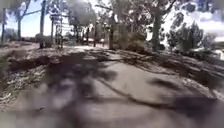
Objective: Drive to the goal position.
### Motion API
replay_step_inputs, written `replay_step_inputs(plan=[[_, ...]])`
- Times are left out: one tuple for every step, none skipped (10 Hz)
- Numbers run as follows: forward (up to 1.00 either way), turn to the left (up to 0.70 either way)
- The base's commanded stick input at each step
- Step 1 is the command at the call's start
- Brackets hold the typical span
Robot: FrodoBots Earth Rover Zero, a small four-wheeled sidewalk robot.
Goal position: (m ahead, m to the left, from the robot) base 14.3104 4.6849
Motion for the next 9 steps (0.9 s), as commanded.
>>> replay_step_inputs(plan=[[1.00,0.04],[1.00,0.02],[1.00,0.01],[1.00,0.02],[1.00,0.13],[1.00,0.23],[1.00,0.34],[1.00,0.35],[1.00,0.25]])
